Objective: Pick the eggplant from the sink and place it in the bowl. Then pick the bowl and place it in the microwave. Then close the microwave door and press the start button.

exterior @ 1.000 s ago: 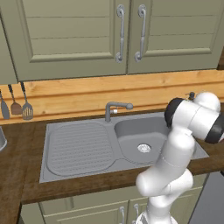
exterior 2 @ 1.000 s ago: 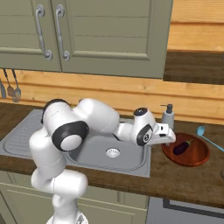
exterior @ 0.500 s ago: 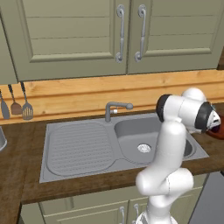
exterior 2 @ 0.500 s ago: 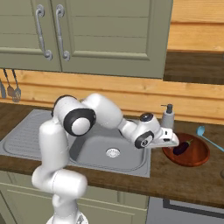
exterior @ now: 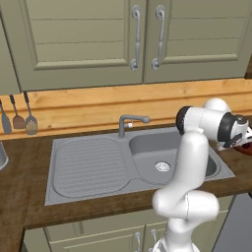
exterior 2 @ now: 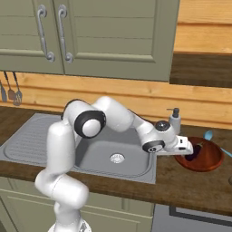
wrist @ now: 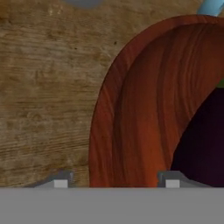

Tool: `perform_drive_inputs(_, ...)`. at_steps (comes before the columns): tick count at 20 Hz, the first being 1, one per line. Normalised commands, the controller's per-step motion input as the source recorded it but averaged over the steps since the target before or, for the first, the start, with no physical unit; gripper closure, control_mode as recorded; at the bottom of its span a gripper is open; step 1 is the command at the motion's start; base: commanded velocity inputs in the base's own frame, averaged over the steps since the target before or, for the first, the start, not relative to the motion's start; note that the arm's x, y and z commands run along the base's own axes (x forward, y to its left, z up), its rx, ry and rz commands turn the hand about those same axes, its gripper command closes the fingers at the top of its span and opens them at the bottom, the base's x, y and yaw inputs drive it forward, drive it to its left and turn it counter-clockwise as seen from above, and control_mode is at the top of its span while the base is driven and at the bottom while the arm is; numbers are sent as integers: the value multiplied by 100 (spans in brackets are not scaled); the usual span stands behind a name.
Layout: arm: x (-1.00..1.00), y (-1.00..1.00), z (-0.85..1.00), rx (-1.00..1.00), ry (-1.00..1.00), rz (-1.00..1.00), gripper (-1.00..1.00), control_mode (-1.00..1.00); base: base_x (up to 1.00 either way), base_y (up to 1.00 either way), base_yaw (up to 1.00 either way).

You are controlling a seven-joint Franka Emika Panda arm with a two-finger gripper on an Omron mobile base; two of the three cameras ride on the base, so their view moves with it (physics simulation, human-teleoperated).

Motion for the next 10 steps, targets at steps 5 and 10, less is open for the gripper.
perform_drive_inputs(5, 0, -7, 0, 1, 0, 0, 100, -100, 0, 0, 0)
perform_drive_inputs(10, -1, 1, 0, 0, 0, 0, 100, -100, 0, 0, 0)
